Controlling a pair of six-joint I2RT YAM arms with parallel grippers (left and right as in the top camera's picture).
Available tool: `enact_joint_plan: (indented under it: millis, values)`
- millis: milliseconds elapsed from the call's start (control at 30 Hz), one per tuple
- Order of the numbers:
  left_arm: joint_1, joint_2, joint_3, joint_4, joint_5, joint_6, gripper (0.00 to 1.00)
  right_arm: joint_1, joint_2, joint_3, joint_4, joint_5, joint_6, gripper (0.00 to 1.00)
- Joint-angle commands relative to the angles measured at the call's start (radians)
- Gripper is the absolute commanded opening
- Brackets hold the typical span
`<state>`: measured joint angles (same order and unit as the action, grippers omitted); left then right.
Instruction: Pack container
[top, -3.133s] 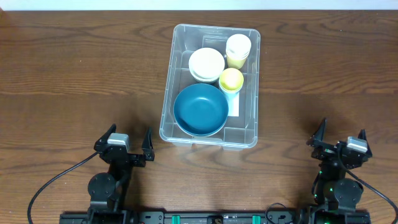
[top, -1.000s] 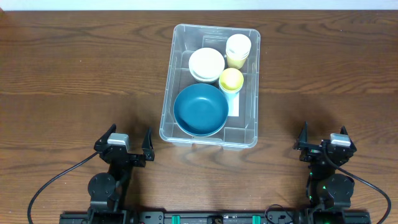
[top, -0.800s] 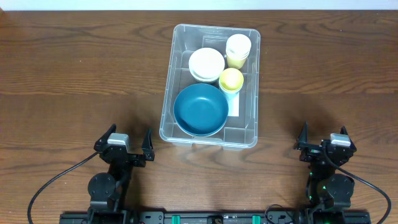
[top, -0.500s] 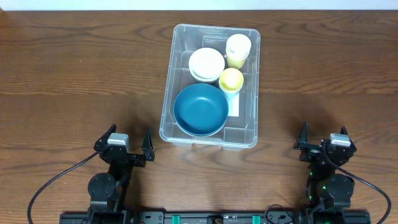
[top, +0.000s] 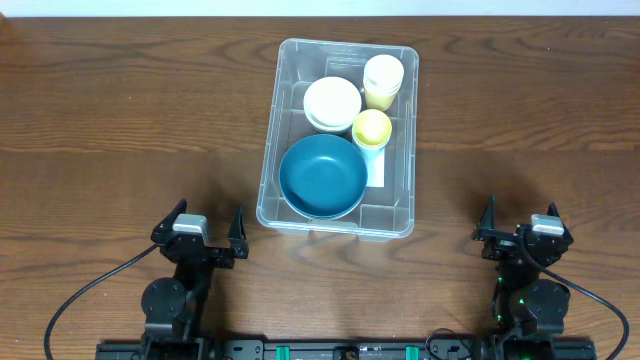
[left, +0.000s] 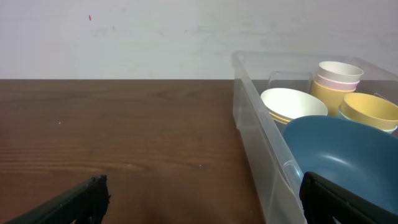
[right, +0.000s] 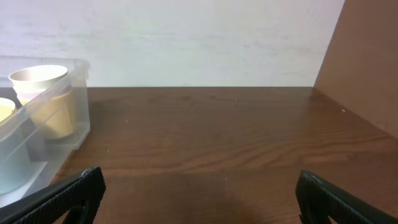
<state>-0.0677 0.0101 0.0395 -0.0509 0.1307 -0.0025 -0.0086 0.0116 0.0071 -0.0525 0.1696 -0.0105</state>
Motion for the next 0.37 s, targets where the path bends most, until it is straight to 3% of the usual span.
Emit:
enact_joint_plan:
  millis: [0, 333]
  values:
    - [-0.004, -0.006, -0.034, -0.011, -0.004, 0.010, 0.98, 0.010, -0.007, -0.002, -0.004, 0.006, 0.014, 0.99]
    - [-0.004, -0.006, -0.034, -0.011, -0.004, 0.010, 0.98, 0.010, -0.007, -0.002, -0.004, 0.006, 0.014, 0.99]
